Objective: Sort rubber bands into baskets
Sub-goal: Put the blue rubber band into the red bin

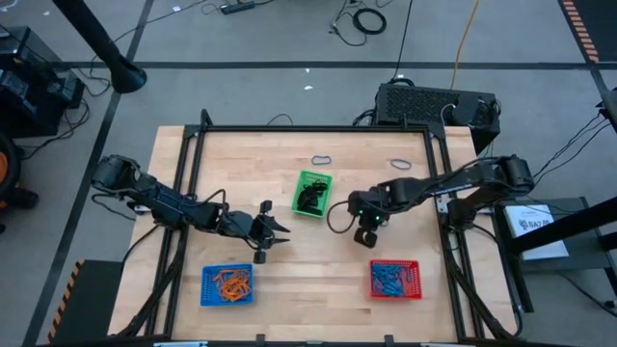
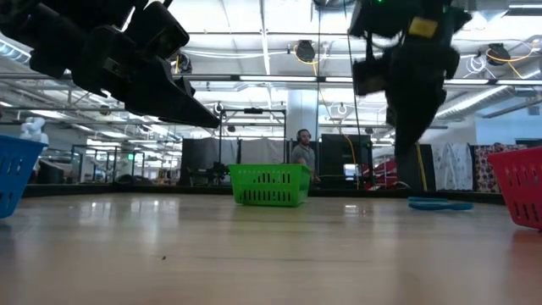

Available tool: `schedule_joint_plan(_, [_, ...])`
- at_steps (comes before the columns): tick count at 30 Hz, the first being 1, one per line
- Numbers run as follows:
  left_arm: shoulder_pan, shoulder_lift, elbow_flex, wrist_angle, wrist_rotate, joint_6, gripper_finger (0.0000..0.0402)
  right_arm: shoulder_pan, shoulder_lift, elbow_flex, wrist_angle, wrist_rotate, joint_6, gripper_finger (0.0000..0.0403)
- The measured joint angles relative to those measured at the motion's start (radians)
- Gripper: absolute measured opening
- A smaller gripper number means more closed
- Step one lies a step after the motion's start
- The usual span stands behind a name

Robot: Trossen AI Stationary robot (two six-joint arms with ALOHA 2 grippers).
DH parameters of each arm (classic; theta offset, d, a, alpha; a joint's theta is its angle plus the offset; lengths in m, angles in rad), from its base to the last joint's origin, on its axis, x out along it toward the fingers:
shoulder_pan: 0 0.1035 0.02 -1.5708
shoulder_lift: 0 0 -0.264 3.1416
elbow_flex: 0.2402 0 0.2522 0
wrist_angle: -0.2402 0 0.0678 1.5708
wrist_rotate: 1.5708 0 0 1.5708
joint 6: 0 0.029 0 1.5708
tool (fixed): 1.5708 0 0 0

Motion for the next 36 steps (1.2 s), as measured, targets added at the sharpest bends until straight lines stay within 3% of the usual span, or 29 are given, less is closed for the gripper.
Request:
schedule_joint_plan(6, [-0.008,0.000,0.000,0.000,0.001,-0.004,0.0122,0.042,-0.001,0.043,-0.116,0.094,0.158,0.0000])
schedule_joint_plan(9, [-0.012,0.000,0.000,0.001,0.004,-0.004,0.0122,0.027,-0.001,0.012,-0.143,0.079,0.163,0.0013])
schedule_joint_plan(20, [-0.014,0.002,0.000,0.001,0.006,-0.040,0.0122,-0.020,-0.001,-0.116,-0.097,0.027,0.067,0.0160])
schedule_joint_plan(26, [-0.014,0.029,0.001,0.001,0.005,-0.051,0.0122,-0.054,-0.001,-0.222,-0.014,0.013,-0.020,0.0205])
schedule_joint_plan(31, [-0.014,0.039,0.001,0.006,0.005,-0.053,0.0122,-0.078,-0.005,-0.249,0.023,0.029,-0.074,0.0179])
schedule_joint_plan(33, [-0.014,0.039,0.001,0.007,0.005,-0.053,0.0122,-0.082,-0.003,-0.244,0.016,0.047,-0.090,0.0138])
schedule_joint_plan(36, [-0.014,0.039,0.001,0.009,0.005,-0.053,0.0122,-0.082,0.000,-0.227,0.017,0.107,-0.126,0.0045])
